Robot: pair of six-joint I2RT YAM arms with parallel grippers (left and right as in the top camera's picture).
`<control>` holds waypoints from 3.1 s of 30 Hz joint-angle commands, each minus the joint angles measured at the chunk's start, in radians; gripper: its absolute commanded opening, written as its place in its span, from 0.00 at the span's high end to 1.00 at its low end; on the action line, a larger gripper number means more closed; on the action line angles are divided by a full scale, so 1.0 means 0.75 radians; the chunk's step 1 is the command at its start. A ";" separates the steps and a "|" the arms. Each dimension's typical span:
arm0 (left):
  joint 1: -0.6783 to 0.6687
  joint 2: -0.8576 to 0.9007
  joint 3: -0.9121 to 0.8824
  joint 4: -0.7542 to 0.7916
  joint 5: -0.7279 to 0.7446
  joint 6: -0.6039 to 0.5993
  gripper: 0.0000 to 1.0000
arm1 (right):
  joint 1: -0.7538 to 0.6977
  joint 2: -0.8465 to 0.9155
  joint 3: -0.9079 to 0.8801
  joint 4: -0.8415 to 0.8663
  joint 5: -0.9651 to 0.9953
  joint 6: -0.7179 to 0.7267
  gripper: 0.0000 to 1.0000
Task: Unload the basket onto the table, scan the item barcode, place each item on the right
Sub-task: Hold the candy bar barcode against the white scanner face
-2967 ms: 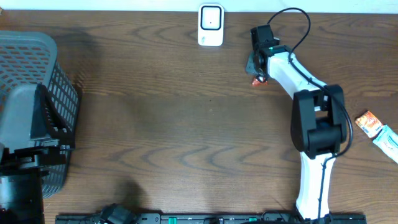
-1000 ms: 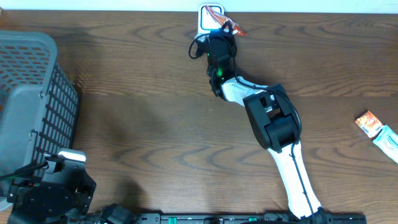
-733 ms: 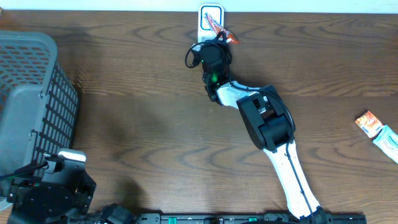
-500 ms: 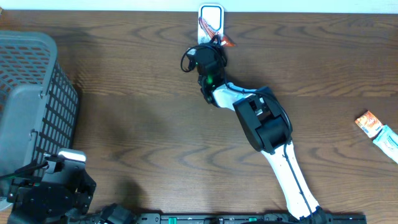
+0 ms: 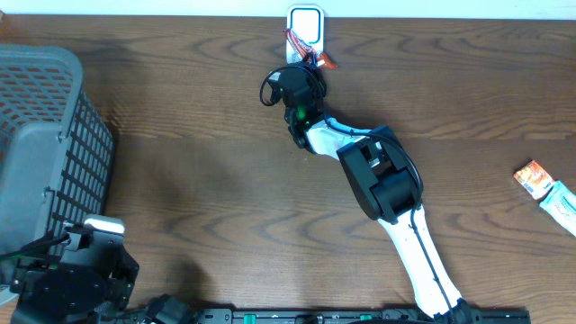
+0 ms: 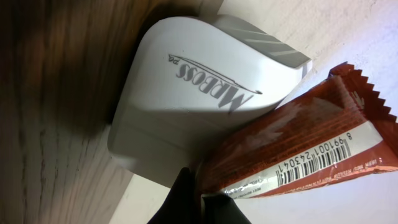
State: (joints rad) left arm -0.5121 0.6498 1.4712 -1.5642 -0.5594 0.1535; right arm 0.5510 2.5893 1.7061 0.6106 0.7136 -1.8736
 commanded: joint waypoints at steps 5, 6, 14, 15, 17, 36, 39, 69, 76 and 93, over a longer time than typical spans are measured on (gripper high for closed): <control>0.004 -0.007 0.007 -0.003 -0.008 -0.013 0.14 | -0.015 0.057 -0.028 0.208 -0.028 -0.054 0.99; 0.004 -0.007 0.007 -0.003 -0.008 -0.013 0.14 | -0.017 0.057 -0.028 0.254 -0.033 -0.090 0.99; 0.004 -0.007 0.007 -0.003 -0.008 -0.013 0.14 | -0.056 0.050 -0.028 0.388 -0.051 -0.258 0.99; 0.004 -0.007 0.007 -0.003 -0.008 -0.013 0.14 | -0.063 0.048 -0.028 0.389 -0.046 -0.275 0.99; 0.004 -0.007 0.007 -0.003 -0.008 -0.013 0.14 | -0.071 0.045 -0.028 0.388 -0.042 -0.310 0.99; 0.004 -0.007 0.007 -0.003 -0.008 -0.013 0.14 | -0.022 0.024 -0.028 0.168 -0.130 -0.256 0.99; 0.004 -0.007 0.007 -0.003 -0.008 -0.013 0.14 | -0.015 -0.008 -0.028 0.170 -0.130 -0.255 0.99; 0.004 -0.007 0.007 -0.003 -0.008 -0.013 0.14 | -0.080 -0.693 -0.028 -1.106 -0.285 1.181 0.99; 0.004 -0.007 0.007 -0.003 -0.008 -0.013 0.14 | -0.130 -0.674 -0.028 -0.592 -0.186 0.902 0.99; 0.004 -0.007 0.007 -0.003 -0.008 -0.013 0.14 | -0.153 -0.166 -0.028 0.234 -0.225 -0.356 0.99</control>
State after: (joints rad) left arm -0.5121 0.6495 1.4712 -1.5661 -0.5598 0.1532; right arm 0.4389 2.4046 1.6817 0.7414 0.5671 -1.9064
